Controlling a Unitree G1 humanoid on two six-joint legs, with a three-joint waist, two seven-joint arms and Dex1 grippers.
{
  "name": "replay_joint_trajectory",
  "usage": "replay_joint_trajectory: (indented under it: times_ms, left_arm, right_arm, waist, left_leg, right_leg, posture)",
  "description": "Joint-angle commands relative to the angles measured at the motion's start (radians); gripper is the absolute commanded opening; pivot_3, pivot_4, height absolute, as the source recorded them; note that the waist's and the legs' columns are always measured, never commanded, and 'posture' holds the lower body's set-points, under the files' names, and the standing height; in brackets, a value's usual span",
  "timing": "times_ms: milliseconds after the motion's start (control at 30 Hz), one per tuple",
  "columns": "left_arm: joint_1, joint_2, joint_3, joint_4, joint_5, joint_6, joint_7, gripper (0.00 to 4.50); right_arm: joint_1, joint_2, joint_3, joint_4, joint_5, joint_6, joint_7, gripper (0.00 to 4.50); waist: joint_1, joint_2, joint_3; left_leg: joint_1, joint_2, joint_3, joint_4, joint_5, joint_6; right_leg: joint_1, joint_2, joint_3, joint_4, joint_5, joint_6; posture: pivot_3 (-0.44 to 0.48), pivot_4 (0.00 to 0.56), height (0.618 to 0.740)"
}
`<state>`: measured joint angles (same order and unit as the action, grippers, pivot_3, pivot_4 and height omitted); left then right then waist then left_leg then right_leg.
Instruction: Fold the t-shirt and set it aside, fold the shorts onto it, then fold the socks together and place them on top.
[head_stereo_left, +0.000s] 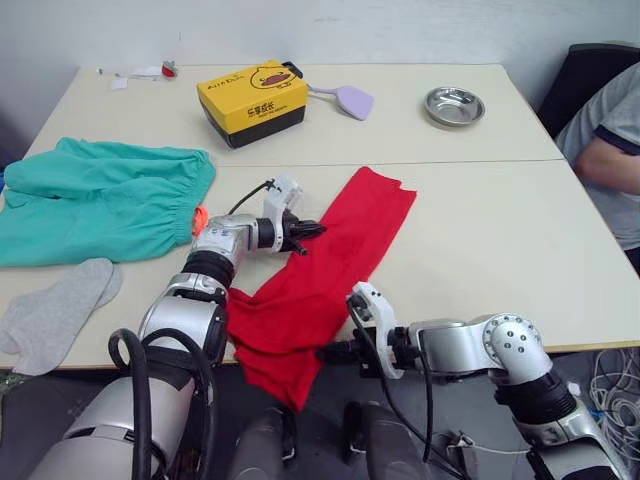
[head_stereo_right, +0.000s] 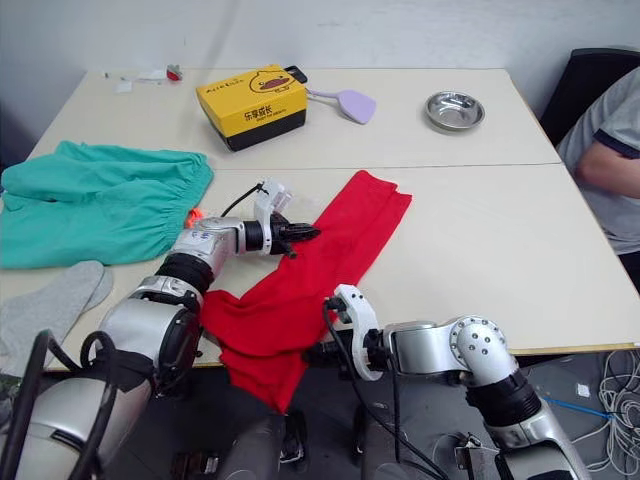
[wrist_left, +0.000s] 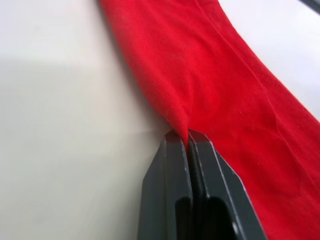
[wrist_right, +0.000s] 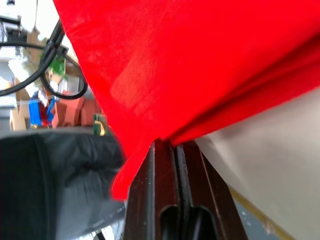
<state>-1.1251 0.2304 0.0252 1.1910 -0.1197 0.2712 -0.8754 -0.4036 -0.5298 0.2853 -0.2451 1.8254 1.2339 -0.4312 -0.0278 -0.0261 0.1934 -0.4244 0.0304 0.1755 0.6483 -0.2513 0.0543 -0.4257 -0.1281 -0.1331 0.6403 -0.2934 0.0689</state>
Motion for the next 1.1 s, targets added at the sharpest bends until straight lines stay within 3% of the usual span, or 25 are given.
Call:
replay_joint_trajectory:
  times_ms: [33, 333, 533, 733, 900, 1000, 1100]
  left_arm:
    - [0.028, -0.014, 0.030, -0.015, -0.018, 0.009, 0.021, 0.07]
    - [0.114, -0.005, 0.130, -0.135, -0.079, -0.034, 0.152, 0.07]
    - [0.223, -0.004, 0.168, -0.352, -0.113, -0.006, 0.254, 0.07]
    - [0.327, -0.012, 0.157, -0.513, -0.122, 0.004, 0.296, 0.07]
    - [0.389, 0.019, 0.137, -0.608, -0.125, 0.016, 0.250, 0.07]
    - [0.436, 0.060, 0.091, -0.677, -0.102, -0.016, 0.180, 0.72]
    - [0.493, 0.122, 0.067, -0.761, -0.086, -0.121, 0.117, 1.66]
  right_arm:
    - [-0.025, -0.049, -0.007, -0.033, -0.008, 0.013, 0.062, 0.00]
    - [-0.077, -0.207, -0.109, 0.031, -0.071, 0.022, 0.192, 0.00]
    - [-0.103, -0.302, -0.155, 0.086, -0.164, 0.070, 0.329, 0.00]
    - [-0.147, -0.268, -0.174, 0.150, -0.355, 0.049, 0.462, 0.00]
    - [-0.133, -0.231, -0.223, 0.142, -0.407, 0.045, 0.566, 0.00]
    - [-0.111, -0.255, -0.252, 0.113, -0.430, 0.066, 0.632, 0.67]
    - [-0.059, -0.335, -0.288, 0.028, -0.541, -0.011, 0.785, 1.67]
  waist:
    - [0.000, 0.000, 0.000]
    - [-0.001, 0.000, 0.000]
    - [-0.001, 0.000, 0.000]
    - [0.002, 0.000, 0.000]
    - [0.002, 0.000, 0.000]
    - [0.002, 0.000, 0.000]
    - [0.003, 0.000, 0.000]
  left_leg:
    - [0.000, 0.000, 0.000, 0.000, 0.000, 0.000]
    - [0.000, 0.000, 0.000, 0.000, 0.000, 0.002]
    - [0.000, 0.000, 0.000, 0.000, 0.000, 0.002]
    - [0.000, 0.000, 0.001, 0.001, 0.000, 0.001]
    - [0.000, 0.000, 0.001, 0.000, 0.000, 0.001]
    - [0.000, 0.000, 0.001, 0.000, 0.000, 0.001]
    - [0.000, 0.000, 0.001, -0.001, -0.001, 0.001]
  right_leg:
    - [0.000, 0.000, 0.000, 0.000, 0.000, 0.000]
    - [0.001, -0.001, 0.000, -0.001, 0.001, 0.001]
    - [0.001, 0.000, 0.000, -0.001, 0.001, 0.001]
    - [0.001, 0.000, 0.000, -0.002, 0.001, 0.002]
    - [0.001, 0.000, 0.000, -0.002, 0.001, 0.002]
    - [0.001, 0.000, 0.000, -0.002, 0.001, 0.002]
    - [0.001, 0.000, 0.000, -0.003, 0.001, 0.002]
  posture:
    - [0.000, 0.150, 0.740]
    - [0.000, 0.150, 0.740]
    - [0.000, 0.150, 0.740]
    - [0.000, 0.150, 0.740]
    - [0.000, 0.150, 0.740]
    - [0.000, 0.150, 0.740]
    - [0.000, 0.150, 0.740]
